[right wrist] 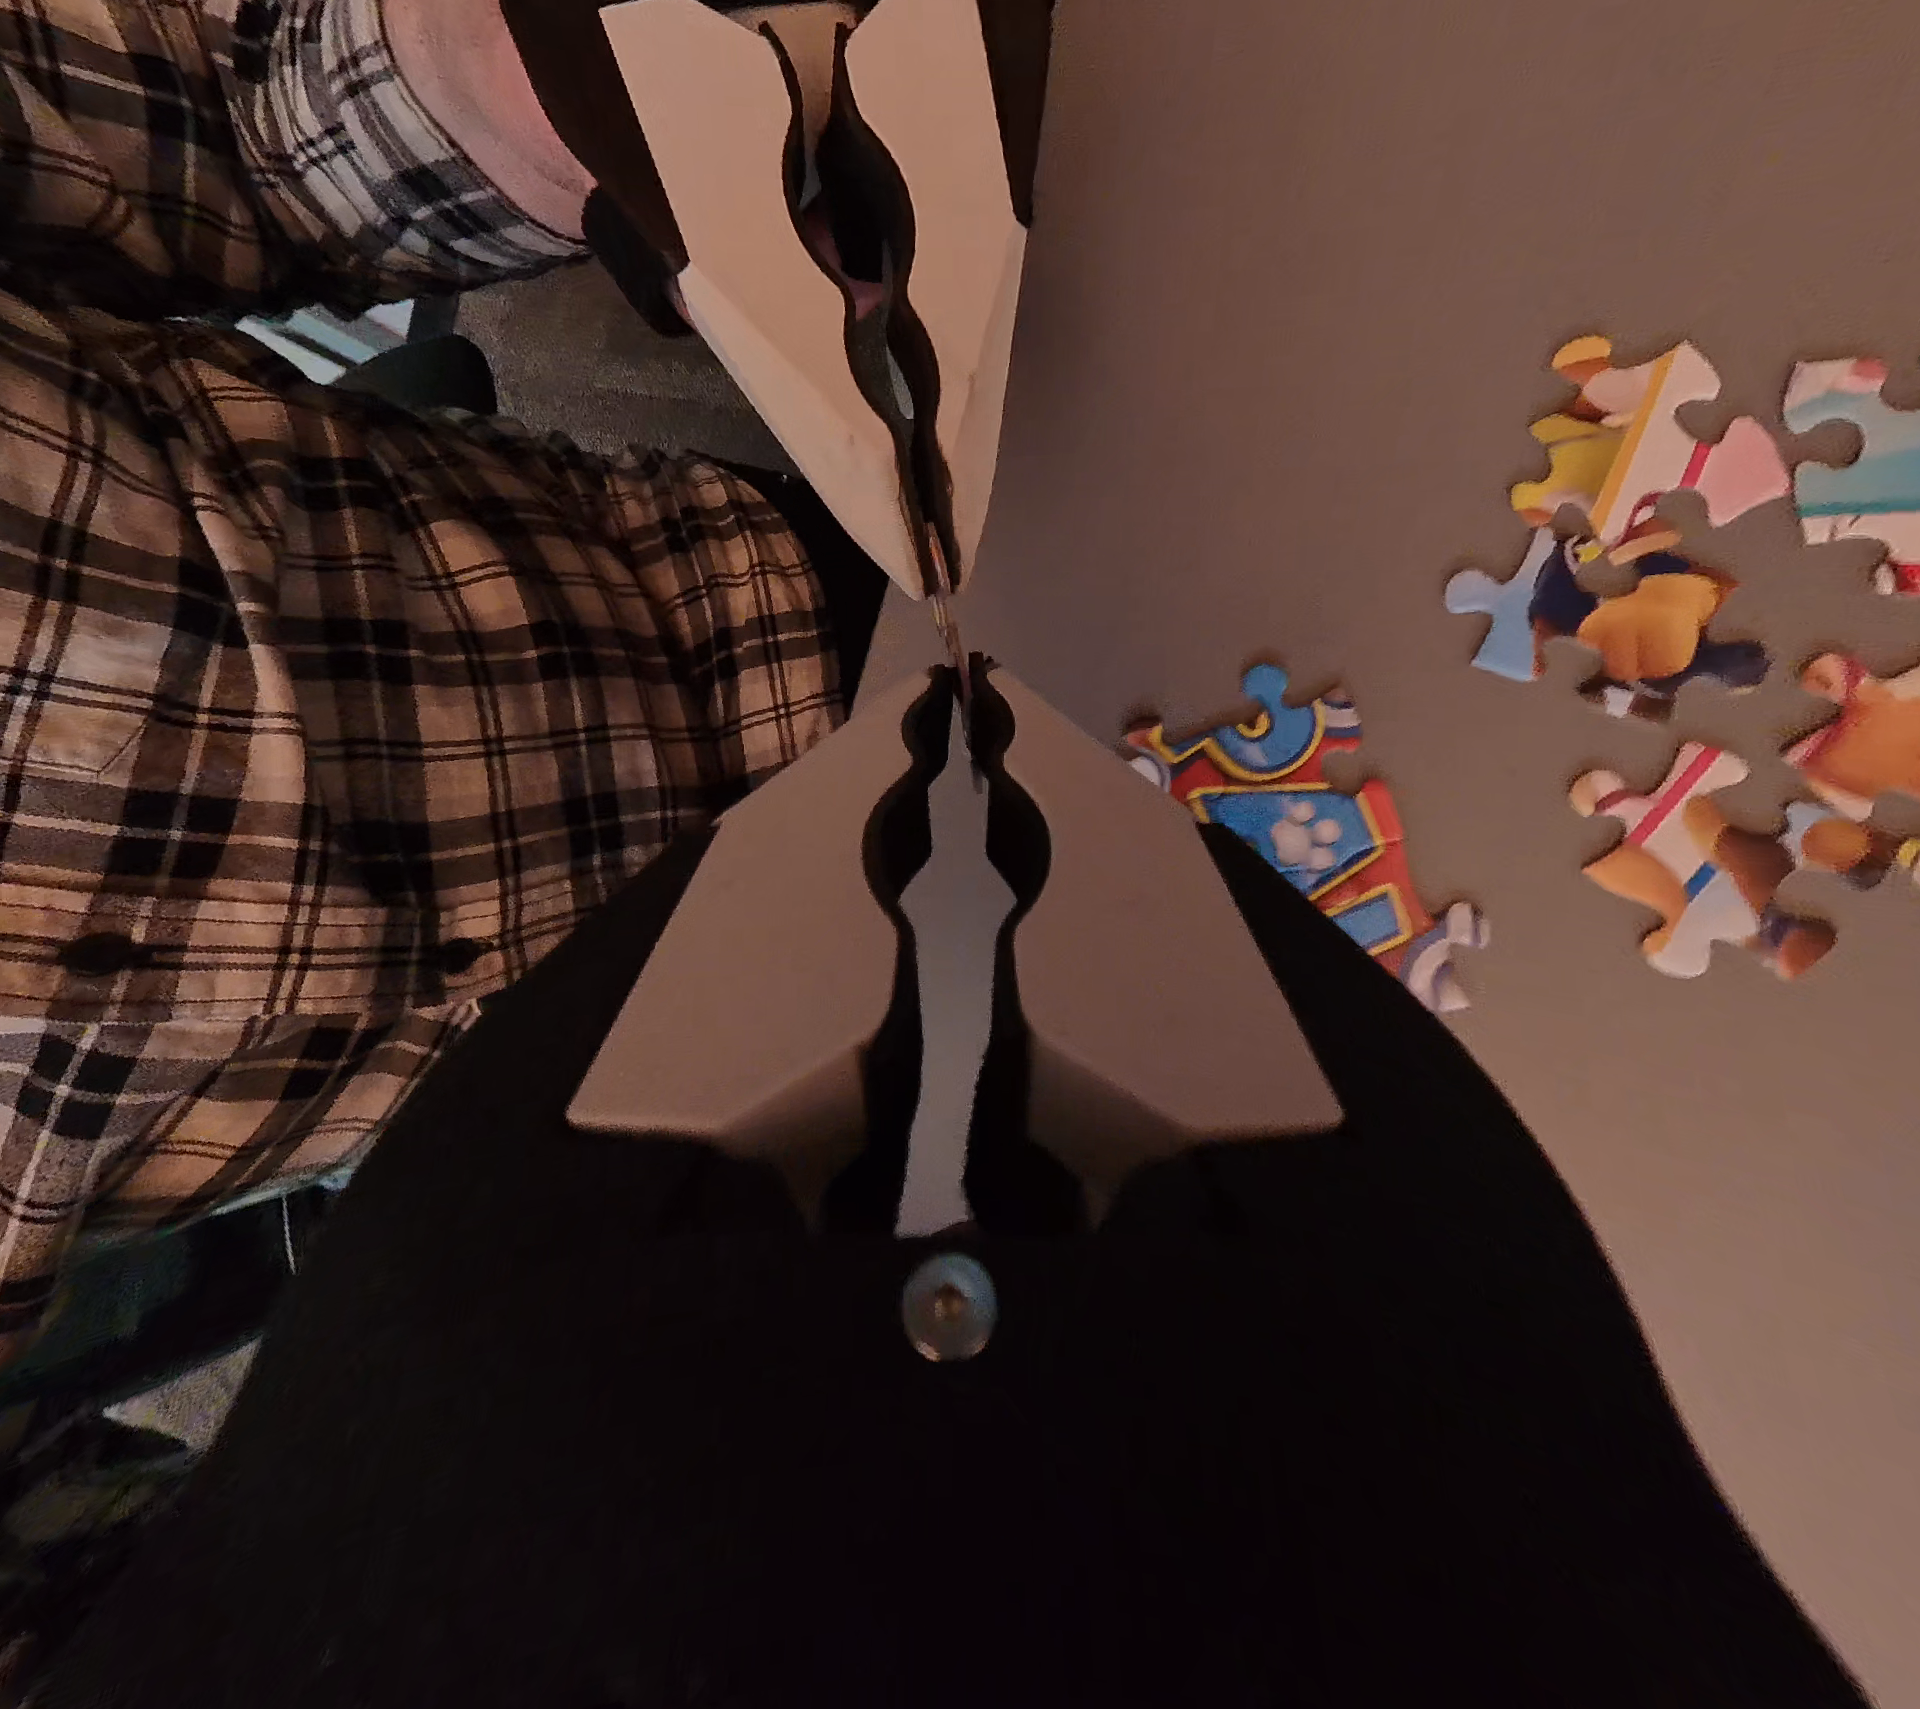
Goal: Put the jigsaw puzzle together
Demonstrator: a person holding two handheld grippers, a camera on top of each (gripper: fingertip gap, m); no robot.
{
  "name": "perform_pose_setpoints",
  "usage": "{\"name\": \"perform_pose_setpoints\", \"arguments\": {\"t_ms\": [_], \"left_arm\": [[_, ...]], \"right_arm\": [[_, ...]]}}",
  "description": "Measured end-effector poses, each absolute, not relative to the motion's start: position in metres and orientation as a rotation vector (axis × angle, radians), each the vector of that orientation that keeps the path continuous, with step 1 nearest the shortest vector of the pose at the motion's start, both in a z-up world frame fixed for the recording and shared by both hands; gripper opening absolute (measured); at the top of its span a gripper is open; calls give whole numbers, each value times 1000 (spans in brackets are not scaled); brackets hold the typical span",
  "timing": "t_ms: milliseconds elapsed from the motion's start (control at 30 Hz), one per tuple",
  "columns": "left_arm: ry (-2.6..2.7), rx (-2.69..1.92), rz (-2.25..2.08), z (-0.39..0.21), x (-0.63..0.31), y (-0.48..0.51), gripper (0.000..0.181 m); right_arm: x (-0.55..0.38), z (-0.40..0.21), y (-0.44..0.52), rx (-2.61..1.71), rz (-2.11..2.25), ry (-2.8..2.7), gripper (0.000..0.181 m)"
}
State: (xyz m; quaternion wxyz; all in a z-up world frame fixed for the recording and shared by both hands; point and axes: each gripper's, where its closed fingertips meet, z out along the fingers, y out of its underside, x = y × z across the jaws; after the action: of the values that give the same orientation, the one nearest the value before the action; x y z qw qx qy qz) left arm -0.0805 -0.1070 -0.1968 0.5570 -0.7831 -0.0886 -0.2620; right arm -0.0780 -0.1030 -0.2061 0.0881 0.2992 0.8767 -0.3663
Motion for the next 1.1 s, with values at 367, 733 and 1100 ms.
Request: {"name": "perform_pose_setpoints", "arguments": {"t_ms": [367, 733, 1100], "left_arm": [[-119, -2054, -508, -224, -100, -107, 1], [-284, -2179, -491, -256, -120, -107, 1], [-285, -2288, -473, -271, -118, -103, 3]], "right_arm": [[-98, -229, -98, 546, -574, 2748, 0], [-133, -246, -92, 716, -632, 2755, 8], [-139, -252, -91, 778, -716, 2765, 4]]}}
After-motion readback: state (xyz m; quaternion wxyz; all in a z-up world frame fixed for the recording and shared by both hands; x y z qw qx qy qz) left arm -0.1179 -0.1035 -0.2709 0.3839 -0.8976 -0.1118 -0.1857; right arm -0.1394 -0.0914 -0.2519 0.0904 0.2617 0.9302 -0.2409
